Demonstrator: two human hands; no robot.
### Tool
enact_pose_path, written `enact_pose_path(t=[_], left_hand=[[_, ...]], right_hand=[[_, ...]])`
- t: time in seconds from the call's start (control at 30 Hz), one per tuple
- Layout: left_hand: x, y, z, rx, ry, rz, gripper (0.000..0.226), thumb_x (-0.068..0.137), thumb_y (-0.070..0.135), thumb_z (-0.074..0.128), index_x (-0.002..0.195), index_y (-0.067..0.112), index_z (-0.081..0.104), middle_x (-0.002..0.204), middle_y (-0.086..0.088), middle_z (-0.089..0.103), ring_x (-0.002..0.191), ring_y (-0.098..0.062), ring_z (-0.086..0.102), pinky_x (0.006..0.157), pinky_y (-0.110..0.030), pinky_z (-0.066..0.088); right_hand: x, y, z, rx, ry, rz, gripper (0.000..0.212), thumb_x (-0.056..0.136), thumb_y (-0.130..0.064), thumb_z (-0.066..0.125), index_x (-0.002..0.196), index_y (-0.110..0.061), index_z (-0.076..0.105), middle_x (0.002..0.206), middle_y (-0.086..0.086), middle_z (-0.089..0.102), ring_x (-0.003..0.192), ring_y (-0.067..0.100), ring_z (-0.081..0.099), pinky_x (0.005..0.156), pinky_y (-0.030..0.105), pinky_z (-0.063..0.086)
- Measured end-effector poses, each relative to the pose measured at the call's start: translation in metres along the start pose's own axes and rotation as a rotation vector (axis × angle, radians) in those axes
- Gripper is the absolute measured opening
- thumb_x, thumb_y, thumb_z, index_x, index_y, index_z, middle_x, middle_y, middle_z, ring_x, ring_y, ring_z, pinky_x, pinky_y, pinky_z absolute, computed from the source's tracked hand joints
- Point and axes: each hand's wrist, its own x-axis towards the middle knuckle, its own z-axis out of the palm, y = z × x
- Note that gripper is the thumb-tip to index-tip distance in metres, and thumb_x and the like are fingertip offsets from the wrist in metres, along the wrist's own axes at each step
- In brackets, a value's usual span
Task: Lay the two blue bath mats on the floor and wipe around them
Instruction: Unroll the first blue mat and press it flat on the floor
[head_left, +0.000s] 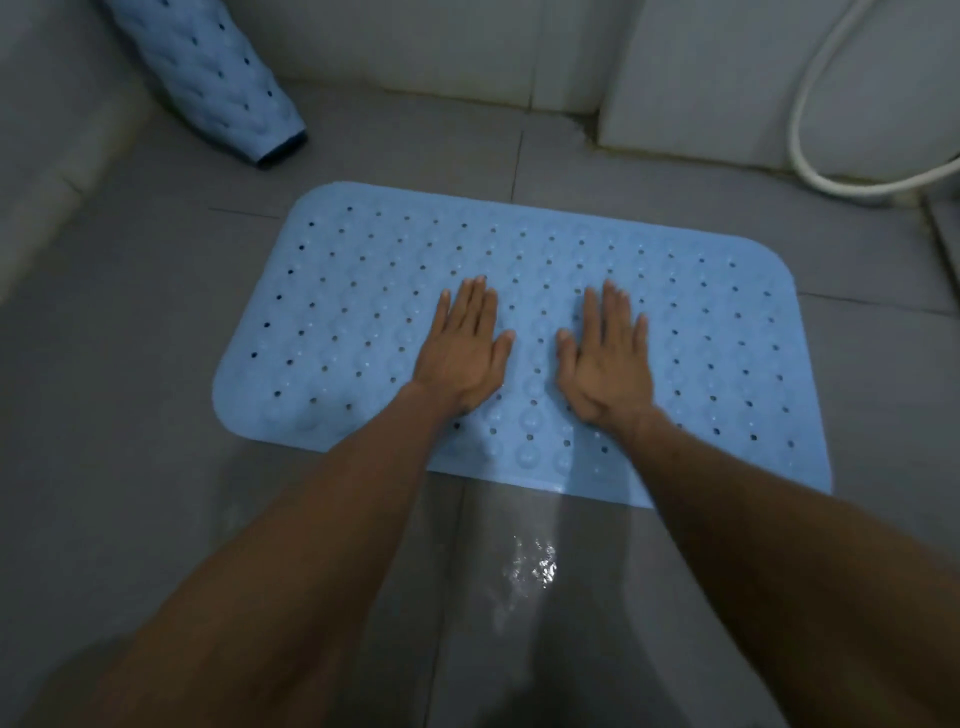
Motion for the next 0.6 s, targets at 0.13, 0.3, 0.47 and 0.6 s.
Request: enact_pose_path(t=[0.13,0.3,0.47,0.6], left_hand=[[-0.014,-0.014,-0.002,0.006,-0.025,0.007,0.065,0.103,0.043,0.013,0.153,0.003,0.001,0.162,-0.013,-0.003,0.15,-0.023,-0.008,0.121,-0.04,-0.01],[-0.011,-0.014,0.011,-0.027,0.005,0.015,0.065,0.103,0.042,0.014,0.153,0.005,-0.002,0.162,-0.012,-0.005,0.15,-0.022,-0.009,0.121,-0.042,-0.01],[-0.012,-0.02,0.026,-0.01,0.177,0.078,0.064,0.102,0.041,0.02,0.152,-0.001,0.018,0.16,-0.017,0.015,0.15,-0.028,0.011,0.12,-0.052,0.01],[-0.01,-0.018,0.022,-0.018,0.094,0.035,0.065,0.102,0.041,0.018,0.154,0.003,0.01,0.162,-0.014,0.007,0.151,-0.025,0.003,0.121,-0.051,0.007]], right_hand=[[-0.022,-0.026,0.021,-0.019,-0.064,0.014,0.067,0.102,-0.052,0.009,0.158,-0.019,-0.008,0.165,0.006,-0.017,0.151,0.02,-0.019,0.123,0.047,-0.009],[-0.021,-0.026,0.027,-0.094,-0.019,0.017,0.068,0.1,-0.054,0.008,0.158,-0.019,-0.002,0.166,0.007,-0.011,0.152,0.02,-0.015,0.123,0.048,-0.008],[-0.019,-0.023,0.03,-0.086,0.021,0.007,0.069,0.101,-0.055,0.01,0.159,-0.019,0.0,0.166,0.007,-0.008,0.153,0.02,-0.012,0.123,0.048,-0.006],[-0.018,-0.025,0.027,-0.074,0.006,0.001,0.069,0.101,-0.054,0.011,0.158,-0.019,-0.001,0.166,0.008,-0.009,0.153,0.021,-0.011,0.123,0.05,-0.005]])
